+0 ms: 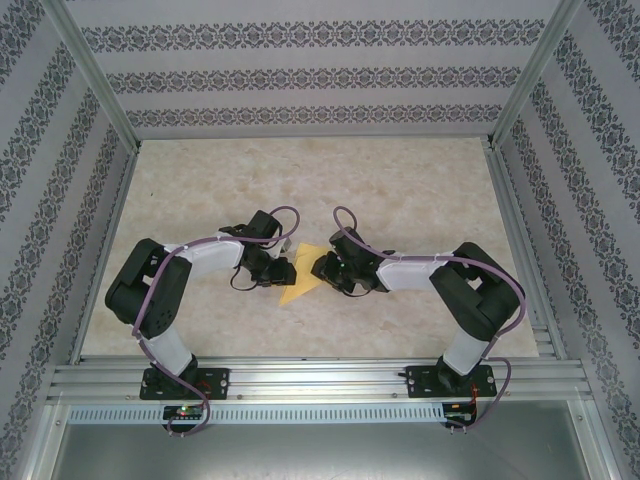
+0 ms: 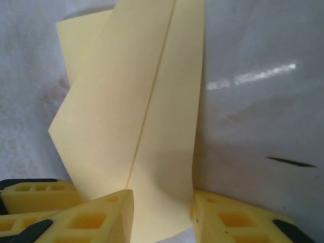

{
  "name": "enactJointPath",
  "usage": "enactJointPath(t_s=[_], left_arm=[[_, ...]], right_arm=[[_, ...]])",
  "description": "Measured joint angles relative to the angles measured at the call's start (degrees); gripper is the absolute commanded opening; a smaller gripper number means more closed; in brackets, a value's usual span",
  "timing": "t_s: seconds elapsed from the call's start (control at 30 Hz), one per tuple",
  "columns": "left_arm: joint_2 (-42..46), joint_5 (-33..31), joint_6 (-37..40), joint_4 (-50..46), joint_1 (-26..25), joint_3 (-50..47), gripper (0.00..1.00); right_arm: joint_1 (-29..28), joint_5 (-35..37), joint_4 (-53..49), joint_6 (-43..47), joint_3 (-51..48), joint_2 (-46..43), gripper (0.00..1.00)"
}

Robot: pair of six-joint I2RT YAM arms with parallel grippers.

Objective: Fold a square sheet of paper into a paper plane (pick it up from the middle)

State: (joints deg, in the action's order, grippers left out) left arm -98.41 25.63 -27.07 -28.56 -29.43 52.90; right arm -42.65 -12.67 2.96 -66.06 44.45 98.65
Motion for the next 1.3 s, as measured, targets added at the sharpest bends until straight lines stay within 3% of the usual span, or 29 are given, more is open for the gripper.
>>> enactJointPath(t_s=[0.57, 0.9, 1.07, 1.2, 1.3], left_arm=[[-0.07, 0.17, -0.66, 0.15, 0.02, -0.02, 0.30], [0.04, -0.04, -1.95, 0.46, 0.04, -0.26, 0.30], [1.38, -0.07, -3.04, 1.31, -0.02, -1.51, 0.33], [4.57, -1.36, -4.13, 1.27, -0.02, -2.71, 0.33], [10.19, -3.93, -5.22, 1.25, -0.02, -3.78, 0.38]], right_arm=[[0.07, -3.91, 10.21, 2.47, 0.61, 3.89, 0.46], [0.00, -4.15, 15.56, 3.19, 1.27, 6.43, 0.29], [0.00, -4.15, 16.96, 4.59, 1.14, 7.69, 0.16], [0.04, -4.39, 17.07, 6.25, 1.16, 7.34, 0.09], [0.63, -4.26, 11.74, 9.18, 1.86, 4.74, 0.08]])
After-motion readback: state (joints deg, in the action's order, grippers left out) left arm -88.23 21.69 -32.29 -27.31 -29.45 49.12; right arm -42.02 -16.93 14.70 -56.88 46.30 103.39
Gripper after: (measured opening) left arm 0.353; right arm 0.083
